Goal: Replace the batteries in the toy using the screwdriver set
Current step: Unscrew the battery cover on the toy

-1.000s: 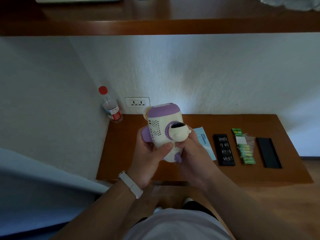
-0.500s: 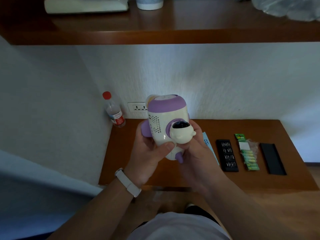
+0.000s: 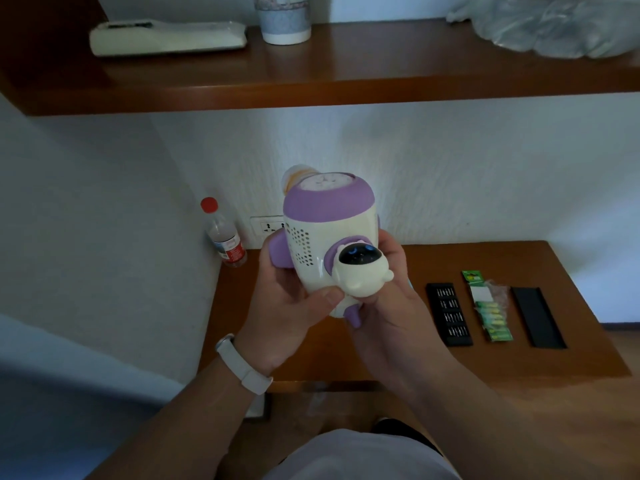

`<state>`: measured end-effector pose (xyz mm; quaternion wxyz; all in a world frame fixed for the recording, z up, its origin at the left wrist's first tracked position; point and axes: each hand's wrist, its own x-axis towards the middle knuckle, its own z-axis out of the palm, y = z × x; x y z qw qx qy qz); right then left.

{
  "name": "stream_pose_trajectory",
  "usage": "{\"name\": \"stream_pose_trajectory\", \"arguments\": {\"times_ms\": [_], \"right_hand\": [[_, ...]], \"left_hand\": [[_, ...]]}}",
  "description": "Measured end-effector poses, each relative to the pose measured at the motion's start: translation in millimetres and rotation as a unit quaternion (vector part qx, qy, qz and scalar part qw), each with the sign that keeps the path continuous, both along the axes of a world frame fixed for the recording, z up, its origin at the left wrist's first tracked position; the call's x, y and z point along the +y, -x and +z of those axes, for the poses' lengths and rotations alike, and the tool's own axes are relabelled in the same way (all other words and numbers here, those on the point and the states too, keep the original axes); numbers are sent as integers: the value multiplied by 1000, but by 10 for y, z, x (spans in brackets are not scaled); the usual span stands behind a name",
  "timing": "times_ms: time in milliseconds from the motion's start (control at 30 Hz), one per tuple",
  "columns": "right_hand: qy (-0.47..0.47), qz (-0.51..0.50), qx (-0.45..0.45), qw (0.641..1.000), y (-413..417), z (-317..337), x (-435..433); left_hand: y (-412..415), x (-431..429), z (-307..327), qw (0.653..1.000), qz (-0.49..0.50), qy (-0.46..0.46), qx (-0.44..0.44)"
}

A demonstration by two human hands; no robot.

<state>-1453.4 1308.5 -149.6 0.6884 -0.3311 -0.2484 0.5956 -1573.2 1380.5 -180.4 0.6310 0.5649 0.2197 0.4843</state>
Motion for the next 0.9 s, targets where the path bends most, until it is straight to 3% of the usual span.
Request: {"name": "stream_pose_trajectory", "arguments": {"times_ms": [500, 900], "right_hand": [[24, 27, 91, 995, -51, -76, -101], [85, 34, 55, 994, -68, -180, -84]], "left_hand": [[-42, -167, 6, 999, 35, 26, 14], [-31, -201, -69, 995, 39, 92, 24]]}}
